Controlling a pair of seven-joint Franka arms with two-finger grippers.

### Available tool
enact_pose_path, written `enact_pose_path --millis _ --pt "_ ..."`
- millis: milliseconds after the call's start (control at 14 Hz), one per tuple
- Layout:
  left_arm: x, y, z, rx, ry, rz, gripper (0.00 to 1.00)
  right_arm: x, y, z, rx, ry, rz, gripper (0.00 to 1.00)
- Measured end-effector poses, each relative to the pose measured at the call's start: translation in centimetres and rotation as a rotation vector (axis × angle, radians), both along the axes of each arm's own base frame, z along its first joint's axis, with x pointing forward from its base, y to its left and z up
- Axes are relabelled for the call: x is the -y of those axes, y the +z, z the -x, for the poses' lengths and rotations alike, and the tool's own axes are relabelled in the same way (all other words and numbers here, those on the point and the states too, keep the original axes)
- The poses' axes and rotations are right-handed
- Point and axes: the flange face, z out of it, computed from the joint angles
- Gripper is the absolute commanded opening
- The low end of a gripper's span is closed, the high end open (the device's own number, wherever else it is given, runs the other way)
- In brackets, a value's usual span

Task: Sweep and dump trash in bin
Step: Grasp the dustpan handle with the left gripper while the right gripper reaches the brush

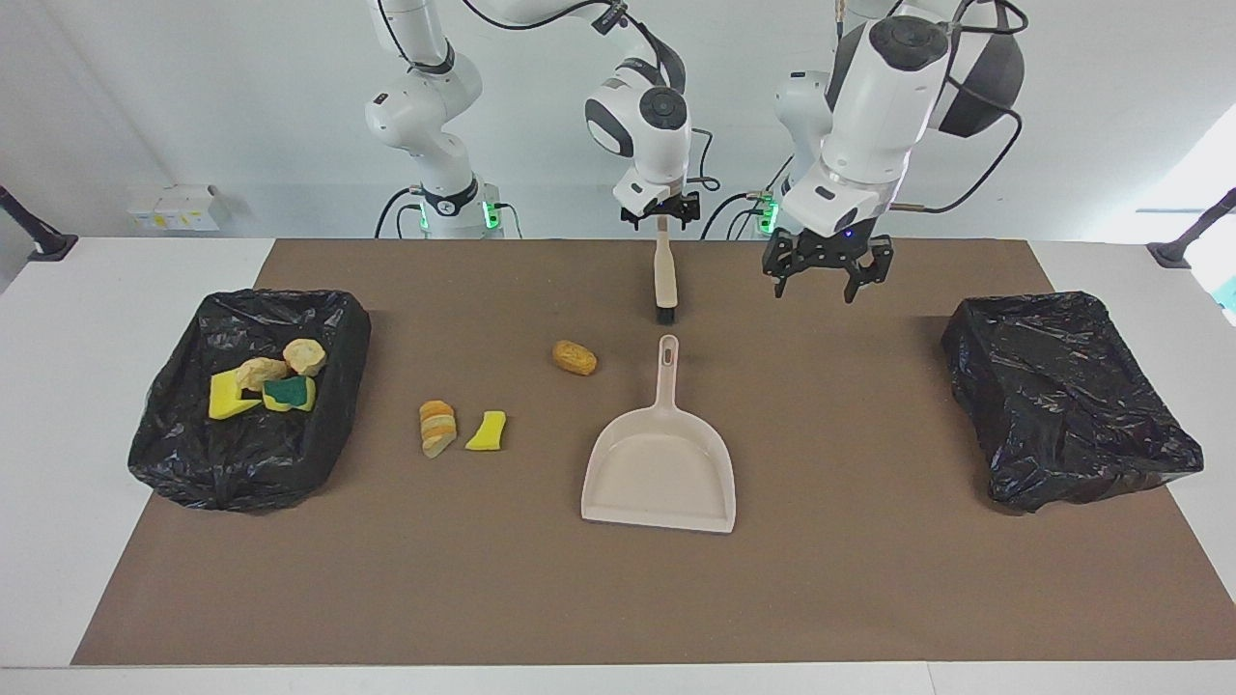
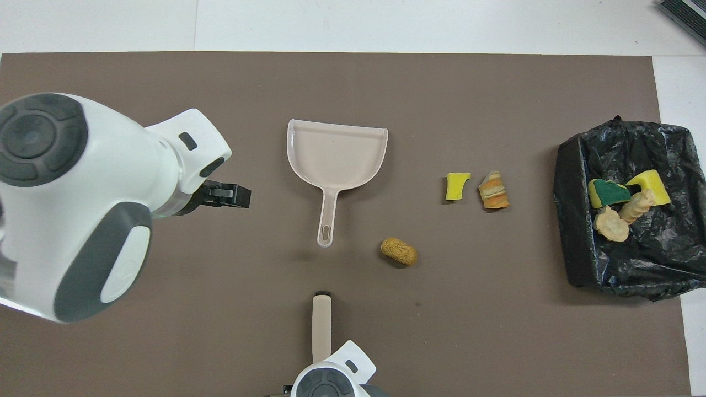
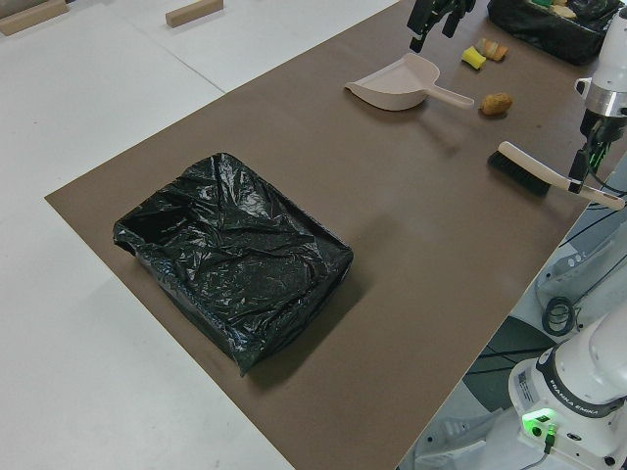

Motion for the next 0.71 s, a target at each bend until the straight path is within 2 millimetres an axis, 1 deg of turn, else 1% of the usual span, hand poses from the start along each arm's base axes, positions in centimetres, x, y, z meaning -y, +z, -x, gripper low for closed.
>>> enact_pose_path --millis 71,214,286,429,500,714 --pt "1.2 -1.6 -0.5 0.005 0.000 0.006 1.00 -0.1 -0.3 0.0 0.002 0.000 -0.001 0.72" --pt "3.8 -4.9 -1.2 0.005 0.001 0.014 1.00 -0.2 -0.5 0.1 0.001 0.001 0.001 0.52" --pt "5.2 -6.5 -1.4 0.007 -0.008 0.018 1.00 -0.2 -0.5 0.1 0.001 0.001 0.001 0.39" --pt "7.7 -9.1 -1.5 0.012 -0.011 0.028 1.00 -0.2 -0.5 0.1 0.001 0.001 0.001 0.06" --pt "9.0 -10.3 -1.4 0.014 -0.004 0.034 1.00 -0.2 -0.5 0.1 0.000 0.001 0.001 0.00" --pt "12.2 -13.8 -0.8 0.011 0.015 0.043 1.00 -0.1 -0.4 0.0 -0.003 0.000 0.003 0.00"
